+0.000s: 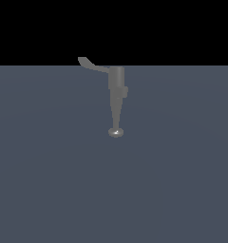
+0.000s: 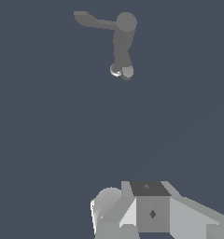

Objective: Turn on the faucet by rotating a designated handle.

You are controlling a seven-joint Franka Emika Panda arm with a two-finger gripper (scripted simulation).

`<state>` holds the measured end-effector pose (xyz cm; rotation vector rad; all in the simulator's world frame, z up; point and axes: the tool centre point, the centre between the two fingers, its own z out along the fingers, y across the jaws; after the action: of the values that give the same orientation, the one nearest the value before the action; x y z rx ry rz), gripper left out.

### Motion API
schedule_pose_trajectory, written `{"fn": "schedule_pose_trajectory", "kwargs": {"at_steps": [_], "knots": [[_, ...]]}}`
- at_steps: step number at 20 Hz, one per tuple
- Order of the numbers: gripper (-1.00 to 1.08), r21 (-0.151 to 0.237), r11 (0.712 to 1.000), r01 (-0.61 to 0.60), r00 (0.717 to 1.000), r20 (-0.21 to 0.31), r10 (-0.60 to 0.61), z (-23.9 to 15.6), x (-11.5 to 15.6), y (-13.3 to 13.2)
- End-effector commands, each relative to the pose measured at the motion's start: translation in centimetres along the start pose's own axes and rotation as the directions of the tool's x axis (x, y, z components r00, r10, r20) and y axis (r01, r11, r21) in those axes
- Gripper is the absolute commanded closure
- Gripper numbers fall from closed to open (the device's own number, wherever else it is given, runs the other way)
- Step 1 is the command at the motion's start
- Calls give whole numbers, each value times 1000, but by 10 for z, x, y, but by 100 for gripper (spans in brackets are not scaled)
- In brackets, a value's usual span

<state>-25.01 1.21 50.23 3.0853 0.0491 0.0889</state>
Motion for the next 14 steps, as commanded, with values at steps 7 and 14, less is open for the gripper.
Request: {"fn": "schedule_pose_trajectory", "kwargs": {"at_steps": [7, 14], "knots": [[108, 27, 999, 20, 999, -30, -20, -6, 3, -5], [108, 35, 999, 27, 999, -40, -26, -7, 4, -6]]}}
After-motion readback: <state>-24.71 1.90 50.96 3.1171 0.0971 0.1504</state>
